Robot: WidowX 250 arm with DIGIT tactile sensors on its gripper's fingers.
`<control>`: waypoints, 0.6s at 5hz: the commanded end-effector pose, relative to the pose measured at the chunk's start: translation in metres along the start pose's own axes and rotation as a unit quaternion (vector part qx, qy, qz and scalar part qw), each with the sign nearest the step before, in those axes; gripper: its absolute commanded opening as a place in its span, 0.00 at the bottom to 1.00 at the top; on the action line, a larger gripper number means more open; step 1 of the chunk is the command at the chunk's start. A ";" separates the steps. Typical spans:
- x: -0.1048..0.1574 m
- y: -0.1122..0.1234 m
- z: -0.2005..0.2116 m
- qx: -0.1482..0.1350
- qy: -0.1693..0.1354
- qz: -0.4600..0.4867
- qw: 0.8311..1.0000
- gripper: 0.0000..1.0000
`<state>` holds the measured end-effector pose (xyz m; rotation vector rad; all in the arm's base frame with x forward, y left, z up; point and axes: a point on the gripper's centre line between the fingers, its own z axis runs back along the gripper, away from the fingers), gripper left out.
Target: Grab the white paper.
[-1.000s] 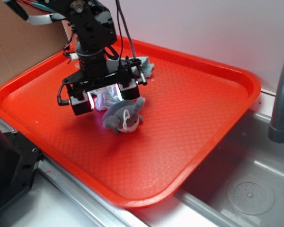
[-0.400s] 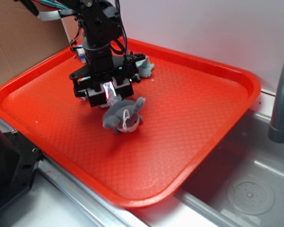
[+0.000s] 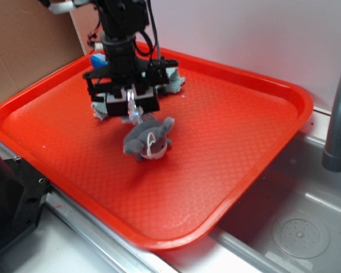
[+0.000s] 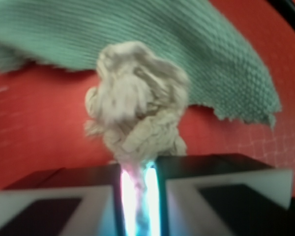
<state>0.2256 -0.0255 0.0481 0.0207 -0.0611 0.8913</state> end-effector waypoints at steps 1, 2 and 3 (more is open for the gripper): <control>0.001 0.007 0.093 -0.042 0.014 -0.230 0.972 0.00; -0.006 0.018 0.126 -0.054 0.022 -0.325 0.944 0.00; -0.012 0.034 0.163 -0.067 0.028 -0.369 0.926 0.00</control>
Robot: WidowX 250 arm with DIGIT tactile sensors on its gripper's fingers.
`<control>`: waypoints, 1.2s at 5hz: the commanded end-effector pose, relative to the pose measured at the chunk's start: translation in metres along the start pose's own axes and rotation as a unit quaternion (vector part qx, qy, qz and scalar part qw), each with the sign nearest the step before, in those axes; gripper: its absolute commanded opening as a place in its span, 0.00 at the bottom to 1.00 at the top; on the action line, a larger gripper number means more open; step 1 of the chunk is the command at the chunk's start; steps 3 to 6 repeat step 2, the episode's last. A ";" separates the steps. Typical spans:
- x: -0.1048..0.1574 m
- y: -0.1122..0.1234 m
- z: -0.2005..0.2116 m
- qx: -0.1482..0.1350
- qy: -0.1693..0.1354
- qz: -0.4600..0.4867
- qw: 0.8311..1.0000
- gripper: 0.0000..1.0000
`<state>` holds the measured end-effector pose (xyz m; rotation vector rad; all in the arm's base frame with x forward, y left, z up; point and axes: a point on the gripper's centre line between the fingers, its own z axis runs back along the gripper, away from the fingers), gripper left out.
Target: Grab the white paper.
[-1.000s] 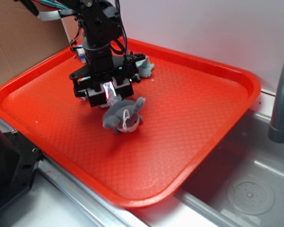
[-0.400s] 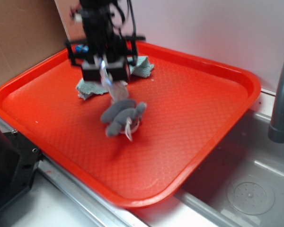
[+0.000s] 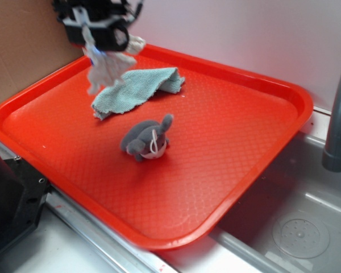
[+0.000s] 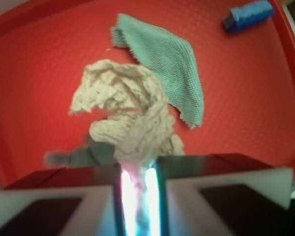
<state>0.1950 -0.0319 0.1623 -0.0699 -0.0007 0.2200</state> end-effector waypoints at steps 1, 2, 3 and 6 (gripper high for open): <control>-0.019 0.014 0.070 -0.041 -0.024 -0.067 0.997 0.00; -0.022 0.014 0.071 -0.063 -0.018 -0.053 0.996 0.00; -0.022 0.014 0.071 -0.063 -0.018 -0.053 0.996 0.00; -0.022 0.014 0.071 -0.063 -0.018 -0.053 0.996 0.00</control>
